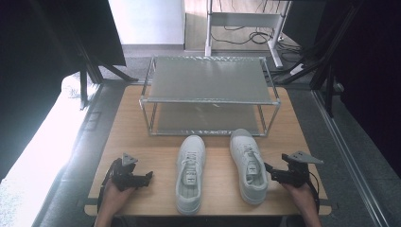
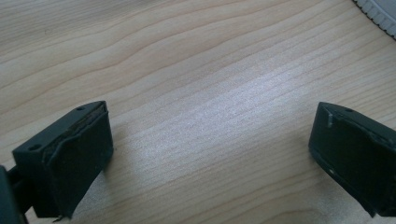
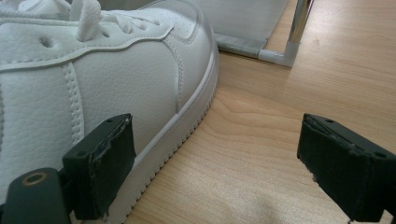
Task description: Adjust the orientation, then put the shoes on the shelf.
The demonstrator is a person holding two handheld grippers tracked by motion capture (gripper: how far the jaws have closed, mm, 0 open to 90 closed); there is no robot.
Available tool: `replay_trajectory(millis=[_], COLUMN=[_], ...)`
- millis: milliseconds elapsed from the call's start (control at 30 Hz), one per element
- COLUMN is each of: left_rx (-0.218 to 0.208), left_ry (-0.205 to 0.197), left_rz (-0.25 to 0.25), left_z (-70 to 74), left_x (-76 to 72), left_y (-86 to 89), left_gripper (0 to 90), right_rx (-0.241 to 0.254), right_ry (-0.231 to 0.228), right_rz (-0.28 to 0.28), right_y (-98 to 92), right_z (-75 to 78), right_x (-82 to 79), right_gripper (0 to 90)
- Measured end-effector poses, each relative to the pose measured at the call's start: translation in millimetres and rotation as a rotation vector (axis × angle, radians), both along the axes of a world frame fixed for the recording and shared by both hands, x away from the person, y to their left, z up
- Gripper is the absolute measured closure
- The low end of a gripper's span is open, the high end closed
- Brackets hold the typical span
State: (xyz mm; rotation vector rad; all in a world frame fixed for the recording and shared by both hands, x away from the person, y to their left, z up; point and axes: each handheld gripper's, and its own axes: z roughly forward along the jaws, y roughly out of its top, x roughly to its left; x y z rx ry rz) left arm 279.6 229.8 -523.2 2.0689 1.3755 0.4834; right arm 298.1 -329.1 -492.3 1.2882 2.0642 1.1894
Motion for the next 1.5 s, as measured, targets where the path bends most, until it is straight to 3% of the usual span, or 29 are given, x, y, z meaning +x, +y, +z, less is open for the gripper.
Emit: replay_trajectory(millis=[233,333,433,500,633,667,700,800,900,1000,1200,1500], left_rx=[0.0,-0.046,-0.052,-0.045,-0.084,-0.084,-0.099,-0.121,-0.159,-0.179,-0.189,-0.145], left_ry=[0.01,0.021,-0.028,-0.085,-0.178,-0.178,-0.21,-0.25,-0.269,-0.275,-0.25,-0.232], left_rz=[0.016,0.024,0.014,0.012,0.019,0.019,0.012,-0.001,-0.026,-0.048,-0.084,-0.116], left_z=[1.2,4.3,12.7,20.0,35.7,35.7,43.1,52.3,59.3,62.4,58.7,55.0], left_x=[-0.9,-3.9,-12.3,-19.7,-32.6,-32.6,-38.1,-44.5,-49.7,-52.9,-50.3,-39.3], left_y=[-1.1,-2.4,-8.8,-15.2,-28.1,-28.1,-36.0,-49.3,-61.8,-74.3,-95.3,-120.5], left_gripper=[0.0,0.0,0.0,0.0,0.0,0.0,0.0,0.0,0.0,0.0,0.0,2.4], right_rx=[-0.03,-0.03,-0.015,0.0,0.021,0.021,0.024,0.038,0.044,0.045,0.02,-0.014], right_ry=[-0.008,-0.02,-0.056,-0.073,-0.106,-0.106,-0.116,-0.117,-0.115,-0.118,-0.112,-0.087], right_rz=[-0.003,-0.007,-0.011,-0.012,-0.002,-0.002,0.008,0.021,0.039,0.054,0.073,0.078], right_y=[-0.9,-1.2,0.1,0.9,3.4,3.4,5.3,8.1,12.9,19.4,31.4,42.5], right_z=[4.9,9.2,17.0,21.7,29.8,29.8,32.8,35.4,37.8,38.7,35.7,30.7], right_x=[-2.7,-6.2,-11.4,-14.5,-22.5,-22.5,-27.4,-32.1,-35.0,-35.2,-31.1,-19.1], right_gripper=[8.7,8.4,8.4,8.4,8.5,8.5,8.5,8.5,8.5,8.6,9.8,13.1])
